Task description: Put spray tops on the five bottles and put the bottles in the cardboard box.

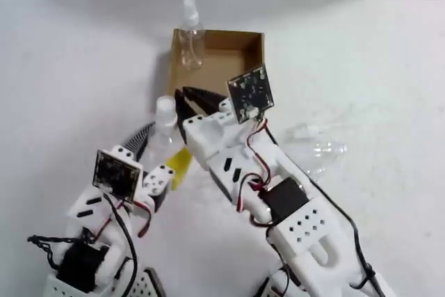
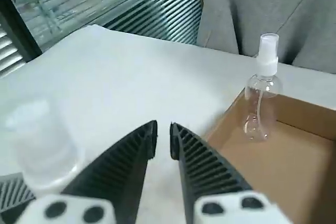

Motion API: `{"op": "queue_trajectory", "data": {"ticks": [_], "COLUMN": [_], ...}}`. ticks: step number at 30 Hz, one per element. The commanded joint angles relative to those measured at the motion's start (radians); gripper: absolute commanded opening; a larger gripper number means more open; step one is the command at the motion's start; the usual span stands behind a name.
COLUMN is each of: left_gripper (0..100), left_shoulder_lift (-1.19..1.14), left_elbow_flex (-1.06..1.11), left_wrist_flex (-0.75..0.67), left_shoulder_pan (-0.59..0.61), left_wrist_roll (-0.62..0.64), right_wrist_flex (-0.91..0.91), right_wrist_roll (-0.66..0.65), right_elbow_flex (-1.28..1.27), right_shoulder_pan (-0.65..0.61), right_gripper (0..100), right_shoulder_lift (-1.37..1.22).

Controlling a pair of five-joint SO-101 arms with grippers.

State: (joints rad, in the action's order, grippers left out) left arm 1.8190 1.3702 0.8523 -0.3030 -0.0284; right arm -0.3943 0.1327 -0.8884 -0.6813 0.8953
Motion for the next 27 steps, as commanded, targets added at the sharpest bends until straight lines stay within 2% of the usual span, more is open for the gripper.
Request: {"op": "queue_trajectory", "data": {"ticks": [1,8,19,24,27], "left_gripper": [3,3,3,3,3], "left_shoulder_lift": [0.005,0.005,0.005,0.005,0.005], "left_elbow_flex": [-0.005,0.008,0.104,0.103,0.106], "left_wrist_flex": [0.025,0.017,-0.160,-0.176,-0.252], "left_shoulder_pan": [-0.012,-0.005,0.065,0.065,0.065], "left_wrist_roll": [-0.012,-0.014,-0.009,-0.009,-0.008], "right_wrist_flex": [0.018,-0.045,-0.128,-0.162,-0.160], "right_wrist_roll": [0.005,0.005,0.003,0.003,0.003], "right_elbow_flex": [0.005,-0.021,-0.109,-0.169,-0.222], "right_shoulder_pan": [-0.010,0.024,0.226,0.266,0.266], "right_gripper": [1.6,1.6,1.6,1.6,1.6], "right_shoulder_lift": [0.002,0.002,0.002,0.002,0.002]}}
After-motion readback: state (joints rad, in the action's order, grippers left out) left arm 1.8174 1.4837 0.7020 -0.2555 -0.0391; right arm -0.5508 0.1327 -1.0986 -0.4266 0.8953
